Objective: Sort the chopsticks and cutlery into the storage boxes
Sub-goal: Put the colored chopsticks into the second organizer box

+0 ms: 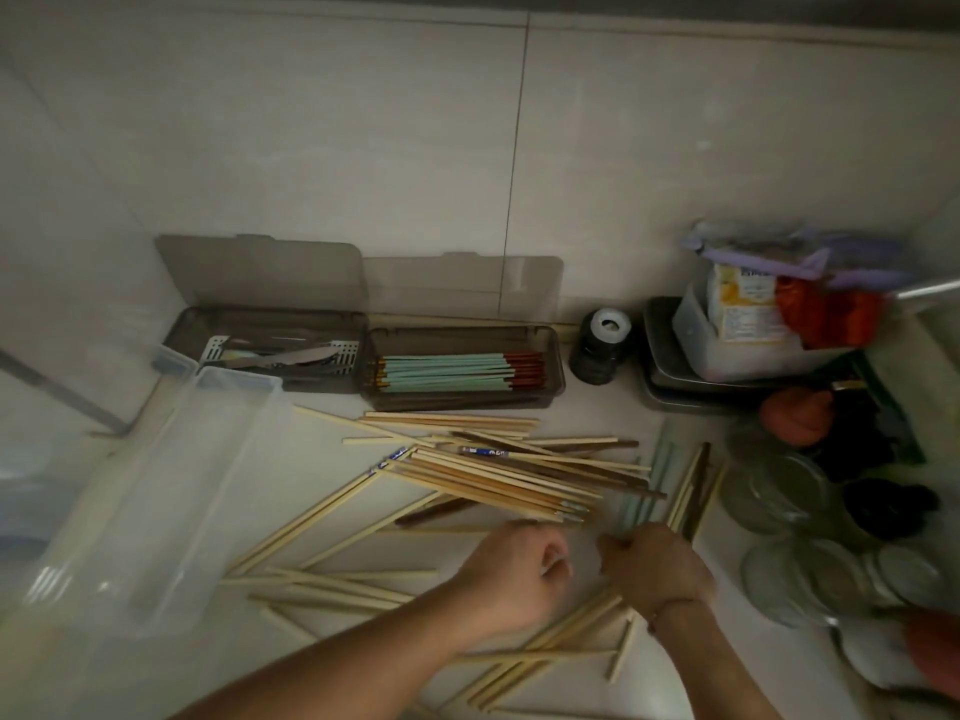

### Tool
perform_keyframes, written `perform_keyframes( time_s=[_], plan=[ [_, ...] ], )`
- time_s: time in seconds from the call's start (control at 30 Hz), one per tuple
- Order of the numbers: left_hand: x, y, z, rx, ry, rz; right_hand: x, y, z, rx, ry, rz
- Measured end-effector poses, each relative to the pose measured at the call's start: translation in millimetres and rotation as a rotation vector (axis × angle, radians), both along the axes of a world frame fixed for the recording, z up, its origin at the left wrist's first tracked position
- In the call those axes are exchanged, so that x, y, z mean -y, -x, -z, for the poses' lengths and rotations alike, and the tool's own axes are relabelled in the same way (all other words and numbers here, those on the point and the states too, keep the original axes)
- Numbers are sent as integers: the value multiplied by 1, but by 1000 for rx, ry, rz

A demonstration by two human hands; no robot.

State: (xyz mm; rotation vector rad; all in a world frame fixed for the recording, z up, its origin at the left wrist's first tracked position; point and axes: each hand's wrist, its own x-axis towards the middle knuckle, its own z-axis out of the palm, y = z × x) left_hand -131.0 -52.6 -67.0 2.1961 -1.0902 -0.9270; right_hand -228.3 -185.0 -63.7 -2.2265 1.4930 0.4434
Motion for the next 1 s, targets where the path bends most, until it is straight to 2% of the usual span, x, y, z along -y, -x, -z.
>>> perform_keyframes(
  time_s=[0.07,0.17,0.23,0.4,0.43,0.53,0.57,0.63,0.73,0.83,0.9,1.0],
  plan=[
    [2,0,-4,-297,13,-148,-5,4,-7,132,-159,77],
    [5,0,-10,-725,6,-412,-27,10,-17,281,-220,57],
    [2,-4,-17,-827,-4,-469,-46,9,-26,359,-242,41],
    [-14,-21,-32,-762,28,-452,-67,-5,-42,446,-307,-148],
    [-18,-25,-36,-764,26,-432,-66,-8,-44,469,-226,-229],
    [-27,-45,-42,-654,60,-373,-53,-13,-46,701,354,-533],
    [-30,-54,-44,-590,95,-356,-47,-18,-45,747,475,-647],
    [-36,-74,-48,-436,162,-316,-31,-31,-43,718,580,-842],
    [-46,-104,-55,-245,235,-246,-10,-52,-40,696,575,-974],
    [-55,-128,-58,-182,315,-223,1,-78,-37,729,542,-1000],
    [-58,-141,-50,-85,369,-353,13,-103,-34,720,487,-948],
    [-60,-158,-34,125,291,-586,36,-144,-25,626,407,-827]
  ],
)
